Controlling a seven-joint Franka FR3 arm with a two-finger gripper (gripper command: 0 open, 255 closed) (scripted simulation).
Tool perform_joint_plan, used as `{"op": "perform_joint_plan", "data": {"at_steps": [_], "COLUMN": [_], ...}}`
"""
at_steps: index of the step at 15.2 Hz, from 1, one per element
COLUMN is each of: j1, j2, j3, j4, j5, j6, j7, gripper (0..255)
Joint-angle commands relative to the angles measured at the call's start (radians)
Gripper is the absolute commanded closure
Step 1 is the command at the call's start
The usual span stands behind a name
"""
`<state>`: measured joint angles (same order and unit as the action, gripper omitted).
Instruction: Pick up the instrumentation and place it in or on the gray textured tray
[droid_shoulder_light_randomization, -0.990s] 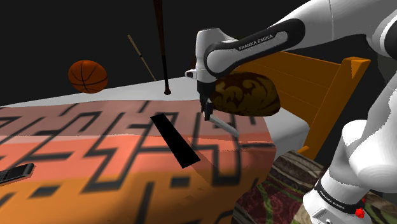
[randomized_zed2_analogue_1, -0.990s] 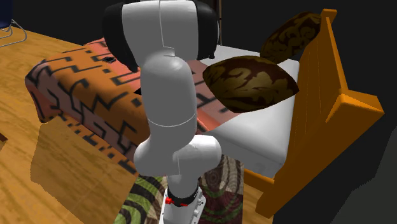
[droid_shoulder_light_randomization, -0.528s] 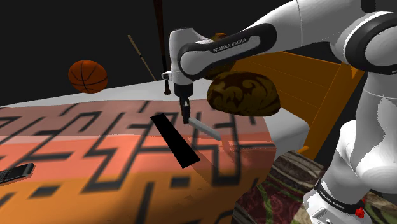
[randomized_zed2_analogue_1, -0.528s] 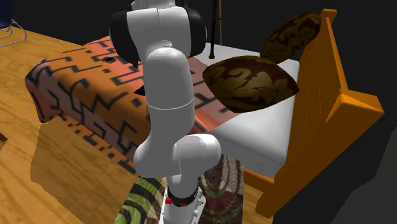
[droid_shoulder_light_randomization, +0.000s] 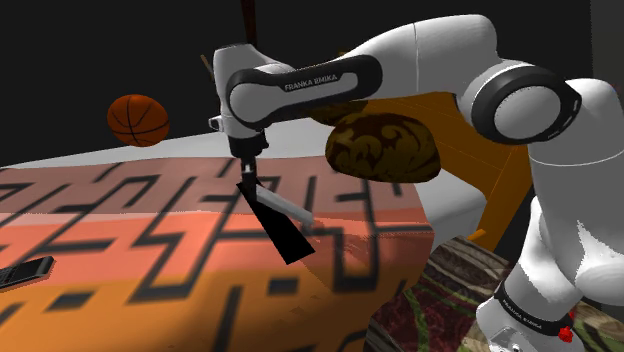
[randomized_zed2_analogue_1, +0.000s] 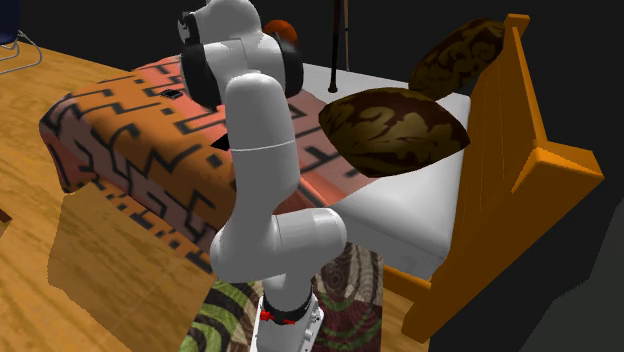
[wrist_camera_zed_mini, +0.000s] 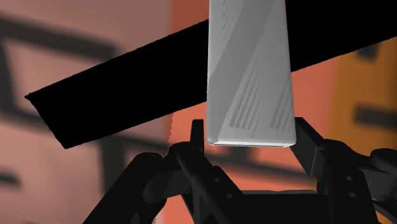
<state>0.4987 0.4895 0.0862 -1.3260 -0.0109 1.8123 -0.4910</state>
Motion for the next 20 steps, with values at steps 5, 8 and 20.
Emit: {"op": "perform_joint_plan", "data": {"at_steps": [5,8,20], "j1": [0.063,0.061,0.057], "j2": [0.266,0.257,0.257], "j3": [0.004,0.004,0.004], "j4": [0.405,0.349,0.230], "j5": [-0.022,-0.021,-0.022], "j6": [-0.139,-0.092,0.027], "j7": [0.055,0.055,0.054], "gripper": [255,255,255]}}
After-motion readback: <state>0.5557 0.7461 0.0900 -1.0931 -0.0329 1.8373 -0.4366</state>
